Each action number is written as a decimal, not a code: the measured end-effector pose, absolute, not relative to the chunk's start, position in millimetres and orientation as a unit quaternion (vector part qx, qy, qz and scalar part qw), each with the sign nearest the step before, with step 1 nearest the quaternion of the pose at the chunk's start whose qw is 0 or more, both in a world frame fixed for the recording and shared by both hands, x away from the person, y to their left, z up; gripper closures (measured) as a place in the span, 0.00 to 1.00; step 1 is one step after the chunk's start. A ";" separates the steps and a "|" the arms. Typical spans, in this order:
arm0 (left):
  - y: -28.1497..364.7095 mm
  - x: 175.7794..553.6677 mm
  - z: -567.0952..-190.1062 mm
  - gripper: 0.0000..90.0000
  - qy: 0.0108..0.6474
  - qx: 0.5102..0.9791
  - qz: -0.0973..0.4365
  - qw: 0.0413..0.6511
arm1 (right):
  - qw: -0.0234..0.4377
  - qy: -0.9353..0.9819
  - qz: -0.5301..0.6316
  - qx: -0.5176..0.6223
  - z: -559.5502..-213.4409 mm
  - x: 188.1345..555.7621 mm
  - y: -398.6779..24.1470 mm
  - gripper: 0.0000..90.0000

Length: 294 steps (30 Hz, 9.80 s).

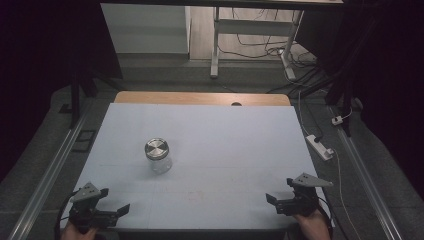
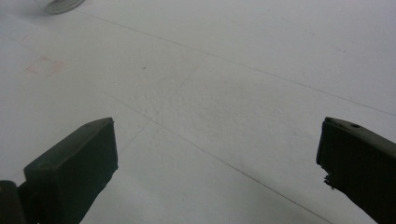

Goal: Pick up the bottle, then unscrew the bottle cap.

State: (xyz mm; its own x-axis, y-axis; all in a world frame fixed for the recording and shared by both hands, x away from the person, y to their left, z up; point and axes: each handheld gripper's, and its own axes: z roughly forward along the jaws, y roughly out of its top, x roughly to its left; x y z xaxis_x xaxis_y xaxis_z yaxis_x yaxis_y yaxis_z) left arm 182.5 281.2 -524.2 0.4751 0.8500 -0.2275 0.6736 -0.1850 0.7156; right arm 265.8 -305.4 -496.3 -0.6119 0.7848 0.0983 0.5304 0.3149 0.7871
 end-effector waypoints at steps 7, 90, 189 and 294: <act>281.2 184.1 -522.7 0.00 0.496 0.758 0.115 0.408 | 0.145 0.801 0.416 0.406 -496.7 266.5 -304.9 0.00; 240.2 297.6 -519.5 0.00 0.429 0.799 0.150 0.394 | 0.129 0.818 0.406 0.385 -498.2 268.2 -300.4 0.00; 153.9 325.3 -484.1 0.18 0.328 0.833 0.136 0.423 | 0.126 0.826 0.400 0.377 -498.8 268.2 -298.8 0.00; 86.6 316.4 -475.6 0.18 0.232 0.863 0.108 0.435 | 0.107 0.838 0.462 0.271 -468.3 281.0 -210.3 0.00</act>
